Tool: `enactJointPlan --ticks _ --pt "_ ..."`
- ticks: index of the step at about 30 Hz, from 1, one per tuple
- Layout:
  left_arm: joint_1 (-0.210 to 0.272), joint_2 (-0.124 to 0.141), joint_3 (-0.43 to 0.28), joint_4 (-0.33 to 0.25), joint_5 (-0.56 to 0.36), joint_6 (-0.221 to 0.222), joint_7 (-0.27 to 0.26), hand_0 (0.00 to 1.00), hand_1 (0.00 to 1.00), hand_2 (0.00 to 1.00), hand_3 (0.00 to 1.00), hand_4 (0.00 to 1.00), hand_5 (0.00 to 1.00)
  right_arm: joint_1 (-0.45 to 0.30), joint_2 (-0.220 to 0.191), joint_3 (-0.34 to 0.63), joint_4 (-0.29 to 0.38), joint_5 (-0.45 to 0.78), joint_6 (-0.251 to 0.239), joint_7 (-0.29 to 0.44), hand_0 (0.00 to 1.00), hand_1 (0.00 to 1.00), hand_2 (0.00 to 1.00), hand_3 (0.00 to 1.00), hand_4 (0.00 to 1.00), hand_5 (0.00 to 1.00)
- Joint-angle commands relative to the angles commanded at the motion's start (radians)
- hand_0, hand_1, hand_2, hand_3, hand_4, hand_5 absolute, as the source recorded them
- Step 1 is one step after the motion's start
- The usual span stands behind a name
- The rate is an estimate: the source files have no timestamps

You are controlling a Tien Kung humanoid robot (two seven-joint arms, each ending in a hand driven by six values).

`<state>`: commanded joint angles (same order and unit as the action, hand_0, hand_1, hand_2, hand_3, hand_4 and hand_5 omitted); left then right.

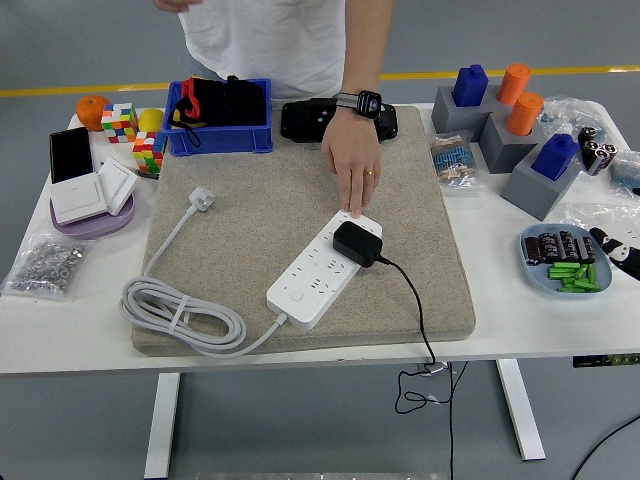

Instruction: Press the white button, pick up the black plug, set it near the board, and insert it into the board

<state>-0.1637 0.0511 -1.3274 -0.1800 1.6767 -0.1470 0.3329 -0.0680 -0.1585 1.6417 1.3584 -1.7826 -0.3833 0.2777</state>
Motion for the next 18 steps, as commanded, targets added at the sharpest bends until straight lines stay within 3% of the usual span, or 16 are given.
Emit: enactJointPlan --ticks 18 --pt "0.015 0.000 -0.015 0.000 0.000 0.001 0.001 0.696 0.668 0.646 0.648 0.557 0.178 -0.009 0.018 0.042 0.002 0.026 0.016 -0.026 0.807 0.768 0.708 0.714 0.998 0.350"
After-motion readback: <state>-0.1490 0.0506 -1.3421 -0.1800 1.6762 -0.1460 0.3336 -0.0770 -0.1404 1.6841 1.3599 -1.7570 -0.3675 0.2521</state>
